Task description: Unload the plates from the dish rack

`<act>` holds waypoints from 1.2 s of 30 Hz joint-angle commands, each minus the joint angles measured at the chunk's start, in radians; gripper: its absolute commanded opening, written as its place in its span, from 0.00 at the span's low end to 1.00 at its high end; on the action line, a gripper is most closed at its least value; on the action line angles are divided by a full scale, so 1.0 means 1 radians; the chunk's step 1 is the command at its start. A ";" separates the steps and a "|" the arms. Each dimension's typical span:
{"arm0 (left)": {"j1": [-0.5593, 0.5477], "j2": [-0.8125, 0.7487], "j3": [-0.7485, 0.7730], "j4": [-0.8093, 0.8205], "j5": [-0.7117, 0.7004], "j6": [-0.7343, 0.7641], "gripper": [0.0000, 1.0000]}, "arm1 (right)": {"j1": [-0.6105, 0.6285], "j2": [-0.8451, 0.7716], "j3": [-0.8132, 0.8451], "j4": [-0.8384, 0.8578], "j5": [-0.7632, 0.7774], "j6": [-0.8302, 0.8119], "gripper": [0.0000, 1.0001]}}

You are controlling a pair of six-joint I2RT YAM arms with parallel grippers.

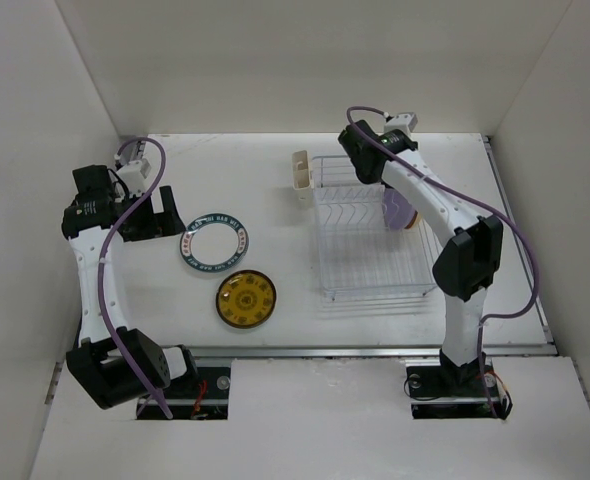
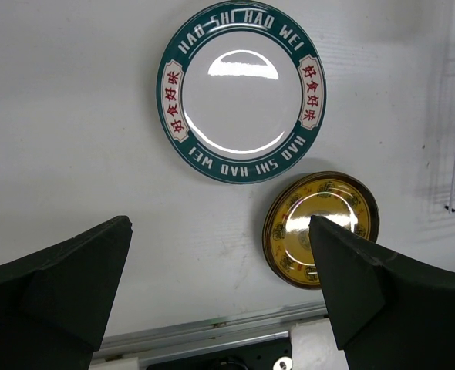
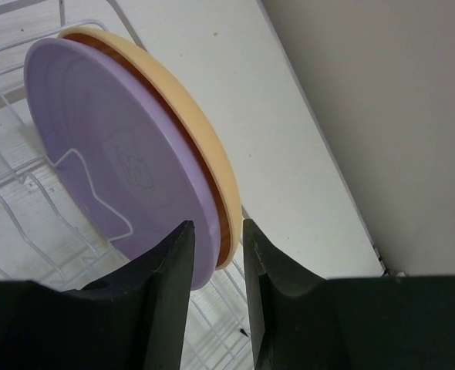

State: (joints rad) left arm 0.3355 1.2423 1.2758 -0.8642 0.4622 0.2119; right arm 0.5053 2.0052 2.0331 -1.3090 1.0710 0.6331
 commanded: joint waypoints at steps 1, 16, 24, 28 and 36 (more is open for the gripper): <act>0.002 -0.012 -0.006 -0.004 0.001 0.014 1.00 | -0.007 0.021 0.012 0.008 0.027 0.008 0.37; 0.002 -0.003 0.003 -0.013 0.001 0.023 1.00 | -0.016 0.055 0.001 0.059 0.006 -0.032 0.28; 0.002 -0.003 0.013 -0.022 -0.010 0.032 1.00 | -0.047 0.055 -0.008 0.077 -0.003 -0.032 0.28; 0.002 -0.003 0.003 -0.022 -0.010 0.032 1.00 | -0.056 0.055 -0.008 0.077 -0.003 -0.032 0.27; 0.002 -0.003 0.003 -0.022 -0.010 0.032 1.00 | -0.056 0.043 0.005 0.076 -0.003 -0.041 0.00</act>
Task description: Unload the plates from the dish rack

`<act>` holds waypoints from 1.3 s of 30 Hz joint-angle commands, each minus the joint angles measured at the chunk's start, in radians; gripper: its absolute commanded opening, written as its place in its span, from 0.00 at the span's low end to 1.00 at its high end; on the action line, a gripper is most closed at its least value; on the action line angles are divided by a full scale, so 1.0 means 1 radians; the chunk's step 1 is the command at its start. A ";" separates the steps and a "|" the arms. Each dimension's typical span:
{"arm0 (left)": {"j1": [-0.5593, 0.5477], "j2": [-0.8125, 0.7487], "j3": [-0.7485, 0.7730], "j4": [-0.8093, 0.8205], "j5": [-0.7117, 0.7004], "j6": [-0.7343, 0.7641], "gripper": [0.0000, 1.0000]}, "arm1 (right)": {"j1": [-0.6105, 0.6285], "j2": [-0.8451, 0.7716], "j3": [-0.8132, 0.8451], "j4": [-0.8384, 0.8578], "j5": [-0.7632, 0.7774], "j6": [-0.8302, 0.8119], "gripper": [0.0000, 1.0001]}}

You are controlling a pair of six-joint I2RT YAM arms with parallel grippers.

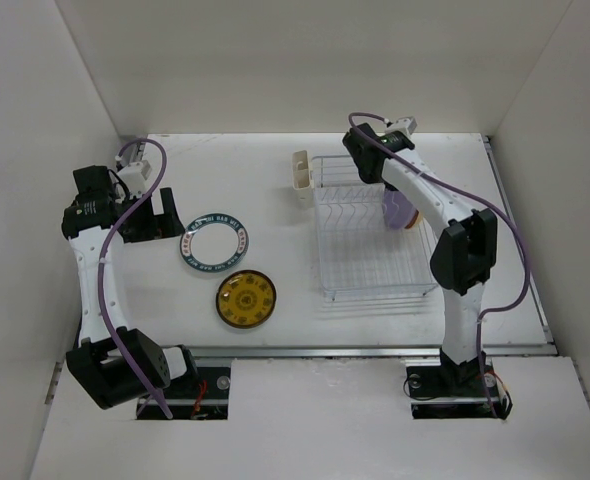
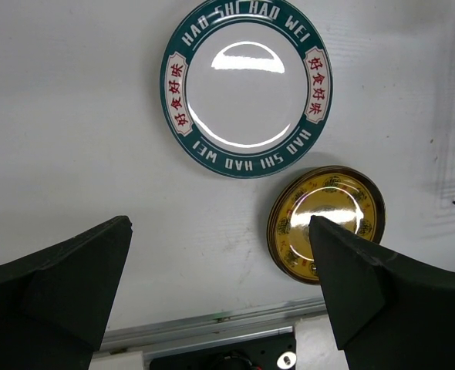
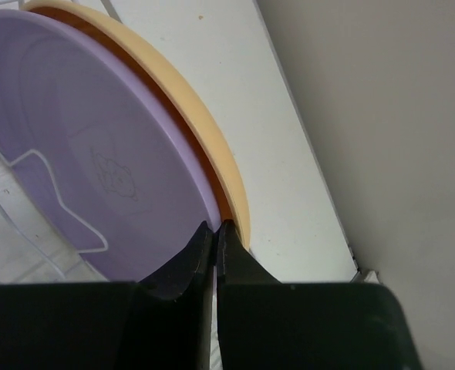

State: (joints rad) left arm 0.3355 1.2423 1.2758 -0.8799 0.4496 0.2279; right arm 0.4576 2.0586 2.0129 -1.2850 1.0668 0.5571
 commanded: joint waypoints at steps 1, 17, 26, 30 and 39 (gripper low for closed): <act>0.002 -0.003 0.003 -0.007 0.003 0.016 1.00 | 0.001 -0.011 0.035 0.052 0.001 0.035 0.00; 0.002 -0.003 0.023 -0.036 0.044 0.034 1.00 | 0.070 -0.159 0.251 -0.096 0.196 0.044 0.00; -0.053 0.026 0.085 -0.106 0.167 0.091 1.00 | 0.105 -0.204 0.343 -0.034 0.058 -0.006 0.00; -0.062 0.065 0.160 -0.151 0.313 0.111 1.00 | 0.153 -0.227 0.300 0.122 -0.245 -0.060 0.00; -0.104 0.176 0.300 -0.202 0.486 0.123 1.00 | 0.228 -0.255 0.003 0.614 -0.858 -0.066 0.00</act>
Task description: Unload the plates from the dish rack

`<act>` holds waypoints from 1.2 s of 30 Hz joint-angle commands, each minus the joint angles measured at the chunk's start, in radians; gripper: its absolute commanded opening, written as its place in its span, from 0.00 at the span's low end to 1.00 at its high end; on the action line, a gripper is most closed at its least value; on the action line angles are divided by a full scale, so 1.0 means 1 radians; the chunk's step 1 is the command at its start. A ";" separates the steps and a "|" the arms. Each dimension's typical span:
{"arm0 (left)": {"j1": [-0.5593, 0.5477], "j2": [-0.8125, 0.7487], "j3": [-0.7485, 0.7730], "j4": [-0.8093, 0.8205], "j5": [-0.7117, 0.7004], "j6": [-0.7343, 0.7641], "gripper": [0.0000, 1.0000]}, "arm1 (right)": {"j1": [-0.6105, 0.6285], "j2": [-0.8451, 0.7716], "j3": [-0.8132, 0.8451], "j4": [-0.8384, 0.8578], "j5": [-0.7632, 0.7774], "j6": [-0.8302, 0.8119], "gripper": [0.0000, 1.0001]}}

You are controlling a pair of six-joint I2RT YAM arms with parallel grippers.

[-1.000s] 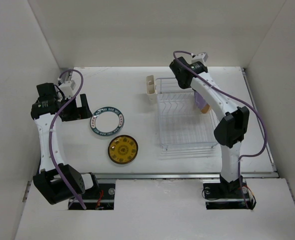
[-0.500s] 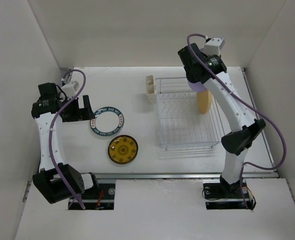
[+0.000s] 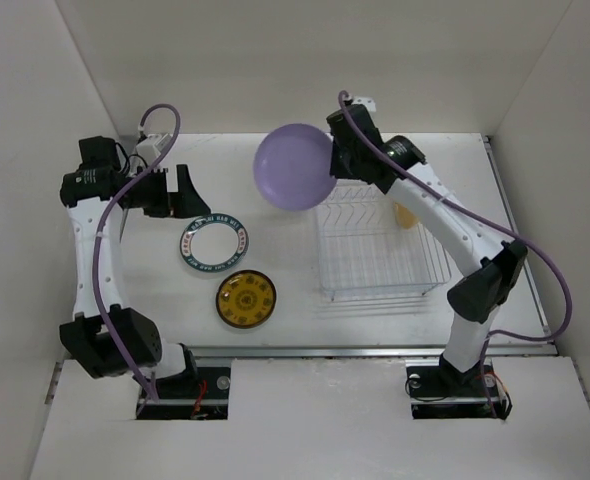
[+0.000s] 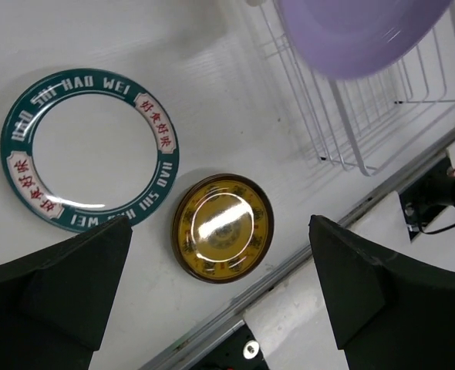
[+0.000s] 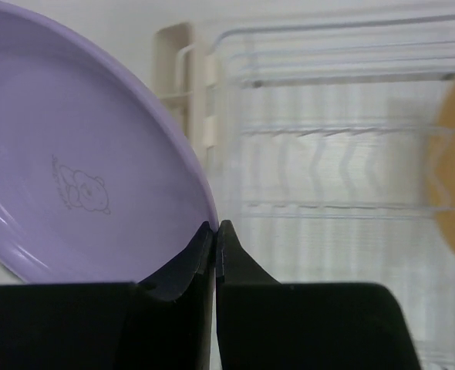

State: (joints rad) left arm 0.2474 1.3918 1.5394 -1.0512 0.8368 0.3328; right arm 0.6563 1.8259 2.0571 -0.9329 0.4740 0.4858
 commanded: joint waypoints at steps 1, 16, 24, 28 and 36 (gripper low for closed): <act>-0.026 0.036 0.036 -0.018 0.099 0.009 1.00 | 0.029 -0.013 -0.041 0.282 -0.293 0.014 0.00; -0.054 0.136 -0.016 0.140 0.021 -0.127 0.71 | 0.141 0.131 -0.052 0.404 -0.492 0.083 0.00; -0.063 0.136 -0.028 0.169 -0.033 -0.193 0.00 | 0.170 0.153 -0.041 0.393 -0.488 0.083 0.00; -0.063 0.156 -0.028 0.178 -0.056 -0.228 0.00 | 0.170 0.162 -0.009 0.346 -0.448 0.093 0.00; -0.001 0.326 0.086 0.282 0.051 -0.408 0.00 | 0.170 0.127 0.133 0.220 -0.256 0.093 0.86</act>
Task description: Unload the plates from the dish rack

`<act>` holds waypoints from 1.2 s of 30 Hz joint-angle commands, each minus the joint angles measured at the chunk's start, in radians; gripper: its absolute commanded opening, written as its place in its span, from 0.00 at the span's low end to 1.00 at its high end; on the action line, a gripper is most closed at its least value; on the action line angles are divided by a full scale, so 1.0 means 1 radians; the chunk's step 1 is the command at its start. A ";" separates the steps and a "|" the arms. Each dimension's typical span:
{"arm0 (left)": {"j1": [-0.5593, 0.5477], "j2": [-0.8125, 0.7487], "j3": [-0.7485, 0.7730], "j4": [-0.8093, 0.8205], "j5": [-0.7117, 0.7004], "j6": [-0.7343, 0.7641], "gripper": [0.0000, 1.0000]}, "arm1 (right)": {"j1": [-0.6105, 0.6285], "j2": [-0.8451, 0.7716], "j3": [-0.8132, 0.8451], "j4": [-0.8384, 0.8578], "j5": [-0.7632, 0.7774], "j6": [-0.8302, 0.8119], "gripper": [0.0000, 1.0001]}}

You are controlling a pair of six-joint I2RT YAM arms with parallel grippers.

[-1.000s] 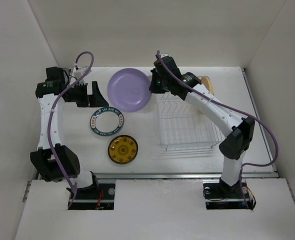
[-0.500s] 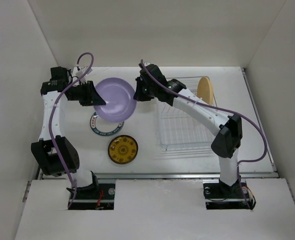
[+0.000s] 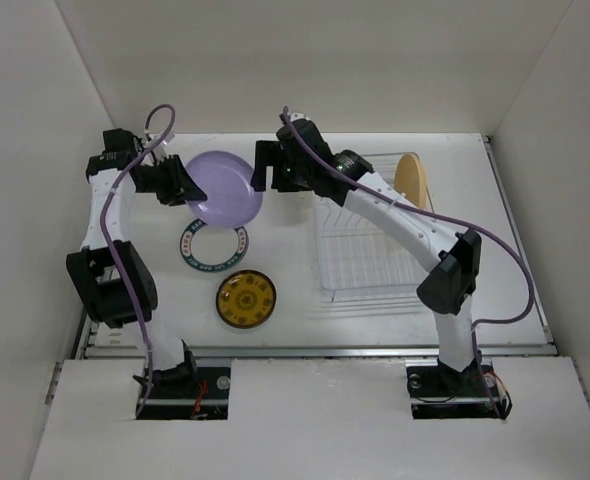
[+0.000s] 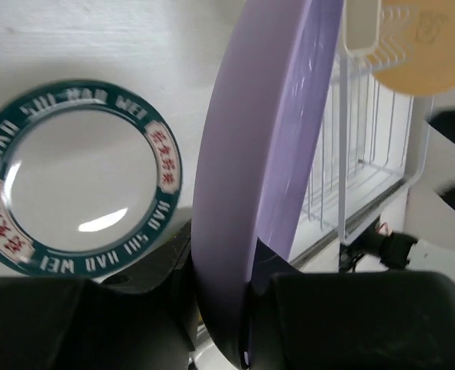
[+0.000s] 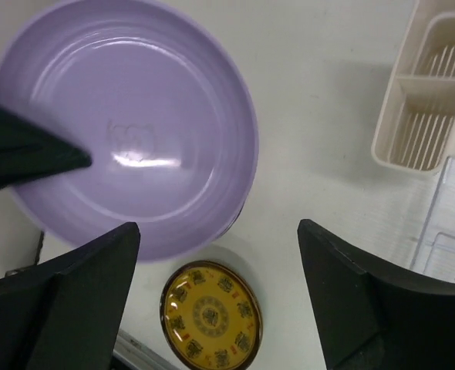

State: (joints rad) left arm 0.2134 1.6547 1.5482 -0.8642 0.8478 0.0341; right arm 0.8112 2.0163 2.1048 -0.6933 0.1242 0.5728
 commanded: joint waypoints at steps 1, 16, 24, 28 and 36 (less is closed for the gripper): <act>0.050 0.094 0.101 0.105 0.049 -0.129 0.00 | -0.007 -0.076 0.116 -0.034 0.144 0.006 0.90; 0.159 0.709 0.579 0.349 -0.068 -0.424 0.00 | -0.239 -0.317 -0.054 -0.293 0.466 0.065 0.94; 0.178 0.812 0.589 0.415 -0.112 -0.487 0.09 | -0.334 -0.277 -0.043 -0.492 0.649 0.102 0.94; 0.178 0.837 0.589 0.355 -0.121 -0.478 0.27 | -0.357 -0.220 -0.088 -0.560 0.704 0.140 0.94; 0.178 0.818 0.558 0.281 -0.171 -0.413 0.65 | -0.391 -0.191 -0.169 -0.509 0.729 0.141 0.95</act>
State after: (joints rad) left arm 0.3878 2.4947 2.1082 -0.5186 0.7532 -0.4278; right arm 0.4408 1.8336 1.9343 -1.2053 0.8013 0.7002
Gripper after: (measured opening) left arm 0.630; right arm 0.944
